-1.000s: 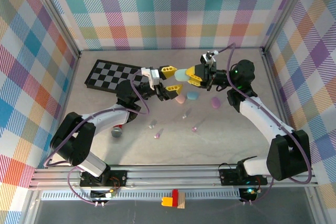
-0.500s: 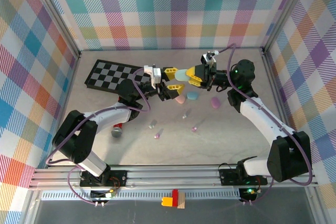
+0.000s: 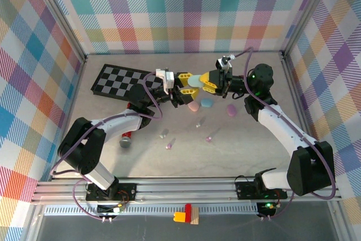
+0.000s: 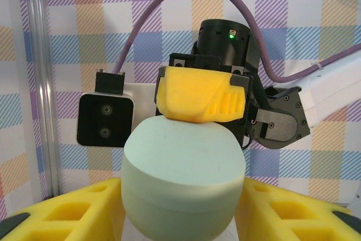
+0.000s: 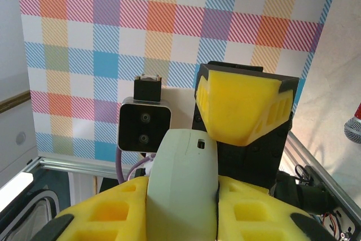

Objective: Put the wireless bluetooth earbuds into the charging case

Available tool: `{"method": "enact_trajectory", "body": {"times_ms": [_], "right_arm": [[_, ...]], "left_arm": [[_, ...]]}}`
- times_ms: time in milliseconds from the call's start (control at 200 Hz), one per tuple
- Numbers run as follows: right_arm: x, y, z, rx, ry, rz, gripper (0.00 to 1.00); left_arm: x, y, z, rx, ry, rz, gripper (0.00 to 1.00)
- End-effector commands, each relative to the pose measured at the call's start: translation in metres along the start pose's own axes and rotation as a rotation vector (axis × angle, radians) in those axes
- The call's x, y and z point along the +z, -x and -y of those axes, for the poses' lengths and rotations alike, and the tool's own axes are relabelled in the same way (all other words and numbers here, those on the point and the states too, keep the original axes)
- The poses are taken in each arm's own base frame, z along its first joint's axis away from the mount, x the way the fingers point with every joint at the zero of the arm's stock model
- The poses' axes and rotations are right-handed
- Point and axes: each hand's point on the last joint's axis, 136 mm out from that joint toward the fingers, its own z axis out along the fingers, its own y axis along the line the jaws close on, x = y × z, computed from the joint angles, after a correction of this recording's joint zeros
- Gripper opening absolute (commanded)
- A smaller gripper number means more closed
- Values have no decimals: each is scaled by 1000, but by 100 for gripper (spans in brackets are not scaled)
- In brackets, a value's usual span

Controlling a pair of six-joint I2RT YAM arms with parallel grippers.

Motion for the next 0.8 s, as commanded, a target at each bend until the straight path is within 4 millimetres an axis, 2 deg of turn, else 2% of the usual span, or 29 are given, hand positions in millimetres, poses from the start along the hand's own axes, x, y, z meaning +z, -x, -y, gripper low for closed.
{"method": "enact_trajectory", "body": {"times_ms": [0,70,375,610,715,795], "right_arm": [[-1,-1,-21,-87,26,9,1],[-1,-1,-21,-88,26,8,1],[-1,0,-18,-79,21,9,1],[0,2,-14,-68,16,6,1],[0,3,-11,-59,11,10,4],[0,3,-11,-59,7,12,10]], "left_arm": [[7,18,11,41,-59,45,49],[8,18,11,39,-61,45,46],[10,18,12,29,-74,43,47],[10,17,13,27,-78,39,38],[10,17,14,28,-83,39,35],[9,17,15,28,-88,37,34]]}}
